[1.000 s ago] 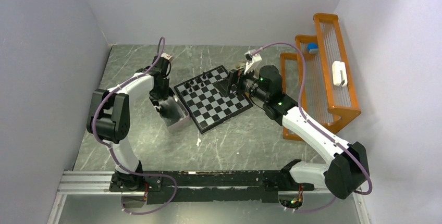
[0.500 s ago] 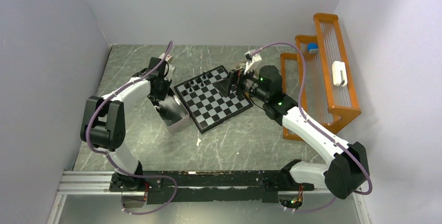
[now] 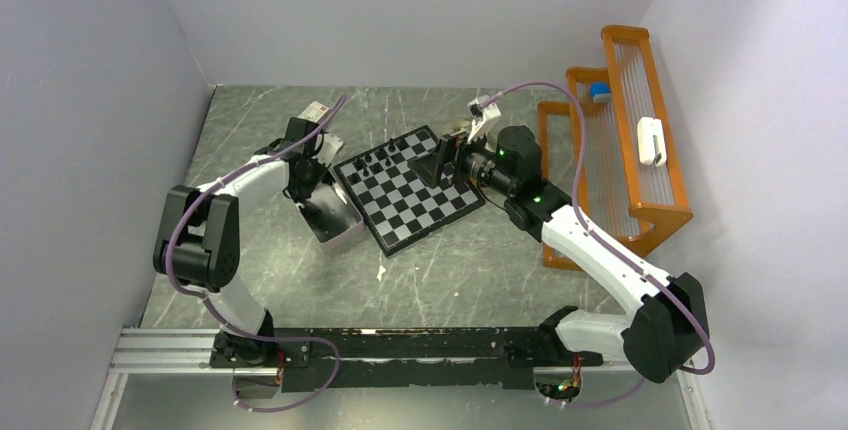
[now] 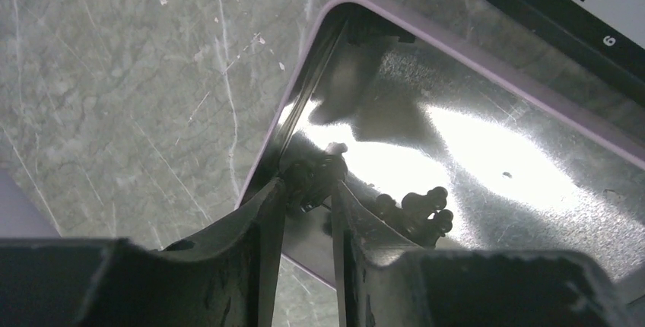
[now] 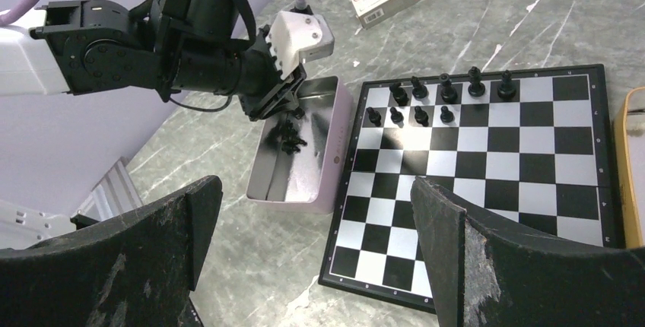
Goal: Set up the chess pieces on the board
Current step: Pick up the chess piece from the storage box.
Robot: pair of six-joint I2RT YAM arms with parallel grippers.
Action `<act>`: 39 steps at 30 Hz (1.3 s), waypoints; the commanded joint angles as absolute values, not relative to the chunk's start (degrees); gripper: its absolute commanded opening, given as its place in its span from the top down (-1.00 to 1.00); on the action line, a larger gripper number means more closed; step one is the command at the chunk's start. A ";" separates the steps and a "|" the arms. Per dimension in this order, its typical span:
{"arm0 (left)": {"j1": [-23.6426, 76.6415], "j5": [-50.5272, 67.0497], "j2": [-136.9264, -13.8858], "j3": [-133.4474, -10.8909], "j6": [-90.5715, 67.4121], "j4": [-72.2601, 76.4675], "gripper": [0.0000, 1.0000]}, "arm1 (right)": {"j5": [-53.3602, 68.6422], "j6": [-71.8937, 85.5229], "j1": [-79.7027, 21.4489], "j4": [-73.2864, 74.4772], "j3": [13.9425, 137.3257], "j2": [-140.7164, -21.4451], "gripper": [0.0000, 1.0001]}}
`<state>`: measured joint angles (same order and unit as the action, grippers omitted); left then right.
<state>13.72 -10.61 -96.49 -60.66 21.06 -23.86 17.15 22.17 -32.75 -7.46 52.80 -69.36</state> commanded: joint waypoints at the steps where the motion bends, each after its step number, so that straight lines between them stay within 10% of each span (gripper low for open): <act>1: 13.96 -8.46 -95.51 -60.58 24.88 -23.11 0.34 | 17.44 22.51 -32.96 -8.85 52.82 -68.51 -1.00; 39: 16.43 -13.11 -97.58 -58.66 30.99 -25.75 0.34 | 16.52 22.17 -32.96 -9.01 51.91 -67.06 -1.00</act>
